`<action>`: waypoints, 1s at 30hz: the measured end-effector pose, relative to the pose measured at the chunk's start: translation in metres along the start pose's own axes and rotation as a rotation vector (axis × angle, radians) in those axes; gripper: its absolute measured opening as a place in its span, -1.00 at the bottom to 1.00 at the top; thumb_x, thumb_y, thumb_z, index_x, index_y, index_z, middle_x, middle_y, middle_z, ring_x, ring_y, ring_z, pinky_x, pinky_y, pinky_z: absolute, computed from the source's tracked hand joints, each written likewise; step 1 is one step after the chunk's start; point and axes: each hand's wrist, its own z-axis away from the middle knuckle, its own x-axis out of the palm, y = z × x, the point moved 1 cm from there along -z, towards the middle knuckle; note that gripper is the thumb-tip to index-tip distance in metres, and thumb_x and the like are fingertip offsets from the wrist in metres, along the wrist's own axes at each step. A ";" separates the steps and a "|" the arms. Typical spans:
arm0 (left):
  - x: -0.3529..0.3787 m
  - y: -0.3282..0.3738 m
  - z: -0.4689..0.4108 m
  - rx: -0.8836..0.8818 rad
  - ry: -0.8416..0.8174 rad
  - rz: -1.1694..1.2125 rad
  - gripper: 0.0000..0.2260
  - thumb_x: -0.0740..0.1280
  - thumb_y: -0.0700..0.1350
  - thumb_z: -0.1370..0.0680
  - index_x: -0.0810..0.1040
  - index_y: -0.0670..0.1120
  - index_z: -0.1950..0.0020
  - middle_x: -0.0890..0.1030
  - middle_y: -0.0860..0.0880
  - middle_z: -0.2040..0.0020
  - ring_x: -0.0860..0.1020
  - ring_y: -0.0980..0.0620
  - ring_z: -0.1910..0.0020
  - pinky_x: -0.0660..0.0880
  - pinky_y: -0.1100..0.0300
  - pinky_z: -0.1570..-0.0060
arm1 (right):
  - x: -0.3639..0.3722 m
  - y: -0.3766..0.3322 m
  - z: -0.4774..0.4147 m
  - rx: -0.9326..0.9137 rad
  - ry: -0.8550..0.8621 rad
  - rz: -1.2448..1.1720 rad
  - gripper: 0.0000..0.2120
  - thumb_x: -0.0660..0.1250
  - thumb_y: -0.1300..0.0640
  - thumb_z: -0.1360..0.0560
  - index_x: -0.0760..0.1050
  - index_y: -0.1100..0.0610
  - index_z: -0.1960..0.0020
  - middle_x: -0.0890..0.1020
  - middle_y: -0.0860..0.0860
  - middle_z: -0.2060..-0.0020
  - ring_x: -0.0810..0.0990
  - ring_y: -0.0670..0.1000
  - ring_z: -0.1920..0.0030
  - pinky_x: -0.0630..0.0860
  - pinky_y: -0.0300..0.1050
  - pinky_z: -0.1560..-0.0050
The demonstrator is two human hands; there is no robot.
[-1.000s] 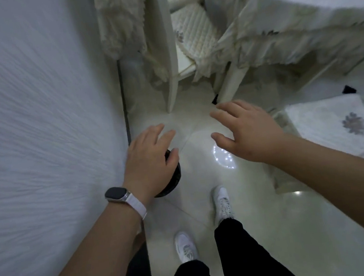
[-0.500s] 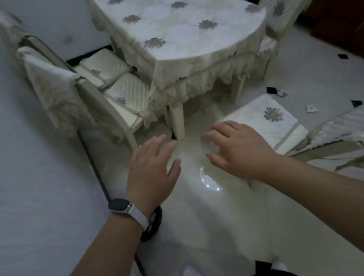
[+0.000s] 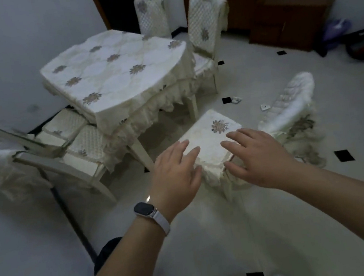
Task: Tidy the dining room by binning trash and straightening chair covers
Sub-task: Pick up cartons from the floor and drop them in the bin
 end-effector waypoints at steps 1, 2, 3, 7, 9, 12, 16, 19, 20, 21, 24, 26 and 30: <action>0.006 0.016 -0.011 0.023 -0.004 -0.009 -0.63 0.23 0.03 -0.55 0.58 -0.05 -0.29 0.54 -0.12 -0.33 0.47 -0.16 -0.34 0.41 -0.08 -0.24 | -0.007 0.017 0.009 0.015 0.020 -0.003 -0.50 0.18 -0.18 -0.50 0.58 0.14 -0.23 0.60 0.12 -0.20 0.54 0.20 -0.21 0.50 0.10 -0.12; 0.013 0.031 -0.022 0.044 -0.005 -0.016 -0.64 0.24 0.03 -0.55 0.58 -0.05 -0.29 0.55 -0.12 -0.33 0.47 -0.16 -0.34 0.41 -0.08 -0.24 | -0.013 0.034 0.017 0.028 0.039 -0.003 -0.50 0.18 -0.17 -0.49 0.59 0.14 -0.22 0.61 0.12 -0.19 0.55 0.20 -0.20 0.51 0.09 -0.11; 0.019 0.046 -0.034 0.065 -0.002 -0.021 -0.64 0.24 0.03 -0.55 0.58 -0.05 -0.29 0.55 -0.13 -0.33 0.47 -0.17 -0.33 0.42 -0.09 -0.24 | -0.018 0.051 0.026 0.041 0.052 -0.002 -0.50 0.18 -0.17 -0.49 0.59 0.14 -0.22 0.62 0.12 -0.18 0.56 0.20 -0.20 0.50 0.09 -0.10; 0.043 0.101 -0.078 0.149 0.008 -0.050 -0.63 0.24 0.04 -0.56 0.58 -0.05 -0.29 0.55 -0.12 -0.32 0.48 -0.18 -0.32 0.42 -0.10 -0.23 | -0.039 0.118 0.058 0.101 0.044 -0.008 -0.50 0.17 -0.17 -0.53 0.57 0.13 -0.26 0.60 0.11 -0.22 0.54 0.20 -0.22 0.49 0.11 -0.15; 0.055 0.128 -0.096 0.190 0.020 -0.050 -0.65 0.24 0.03 -0.56 0.59 -0.06 -0.28 0.57 -0.11 -0.31 0.49 -0.18 -0.32 0.41 -0.08 -0.22 | -0.048 0.147 0.073 0.140 0.051 0.000 -0.50 0.16 -0.18 -0.53 0.57 0.13 -0.26 0.59 0.11 -0.23 0.54 0.19 -0.23 0.47 0.11 -0.16; 0.073 0.160 -0.124 0.261 0.020 -0.053 -0.65 0.24 0.03 -0.55 0.61 -0.06 -0.25 0.58 -0.10 -0.29 0.51 -0.16 -0.30 0.37 -0.04 -0.22 | -0.059 0.187 0.090 0.201 0.069 0.011 -0.51 0.16 -0.17 -0.52 0.57 0.12 -0.25 0.60 0.10 -0.22 0.53 0.17 -0.23 0.46 0.09 -0.19; 0.098 0.190 -0.164 0.325 0.003 -0.055 -0.65 0.25 0.02 -0.54 0.60 -0.06 -0.26 0.59 -0.09 -0.27 0.52 -0.16 -0.28 0.36 -0.05 -0.24 | -0.063 0.235 0.103 0.264 0.072 0.029 -0.52 0.16 -0.16 -0.52 0.56 0.14 -0.23 0.60 0.11 -0.19 0.54 0.19 -0.19 0.48 0.10 -0.15; 0.122 0.204 -0.195 0.357 -0.011 -0.021 -0.67 0.27 0.01 -0.55 0.59 -0.06 -0.26 0.59 -0.08 -0.28 0.51 -0.15 -0.29 0.38 -0.05 -0.25 | -0.060 0.267 0.107 0.317 0.092 0.050 -0.53 0.16 -0.16 -0.53 0.58 0.14 -0.21 0.61 0.12 -0.17 0.55 0.18 -0.18 0.47 0.07 -0.13; 0.132 0.207 -0.206 0.370 -0.020 -0.009 -0.67 0.27 0.00 -0.55 0.59 -0.06 -0.27 0.59 -0.09 -0.28 0.51 -0.15 -0.29 0.39 -0.06 -0.25 | -0.058 0.278 0.107 0.330 0.094 0.061 -0.53 0.16 -0.16 -0.53 0.58 0.14 -0.21 0.62 0.12 -0.17 0.56 0.18 -0.18 0.47 0.06 -0.12; 0.142 0.210 -0.217 0.381 -0.032 0.001 -0.67 0.27 0.00 -0.56 0.59 -0.06 -0.27 0.58 -0.09 -0.29 0.51 -0.16 -0.30 0.41 -0.07 -0.25 | -0.056 0.291 0.106 0.339 0.090 0.071 -0.53 0.15 -0.16 -0.53 0.59 0.13 -0.21 0.62 0.11 -0.17 0.56 0.17 -0.18 0.48 0.05 -0.12; 0.174 0.211 -0.258 0.403 -0.060 0.028 -0.67 0.28 -0.02 -0.56 0.57 -0.06 -0.29 0.57 -0.09 -0.31 0.50 -0.17 -0.30 0.44 -0.10 -0.22 | -0.049 0.335 0.097 0.375 0.063 0.099 -0.52 0.14 -0.15 -0.53 0.58 0.13 -0.23 0.61 0.12 -0.20 0.54 0.16 -0.20 0.47 0.04 -0.14; 0.194 0.209 -0.291 0.418 -0.049 0.056 -0.69 0.31 -0.03 -0.56 0.57 -0.07 -0.28 0.57 -0.10 -0.30 0.51 -0.17 -0.29 0.45 -0.10 -0.21 | -0.044 0.366 0.085 0.402 0.038 0.112 -0.51 0.14 -0.15 -0.53 0.57 0.14 -0.25 0.60 0.13 -0.21 0.54 0.17 -0.20 0.48 0.06 -0.14; 0.231 0.215 -0.362 0.422 -0.046 0.078 -0.70 0.29 -0.03 -0.56 0.60 -0.08 -0.25 0.58 -0.11 -0.29 0.50 -0.17 -0.28 0.39 -0.06 -0.21 | -0.040 0.425 0.057 0.438 0.022 0.124 -0.52 0.18 -0.13 -0.51 0.58 0.16 -0.22 0.61 0.14 -0.18 0.57 0.20 -0.17 0.51 0.09 -0.10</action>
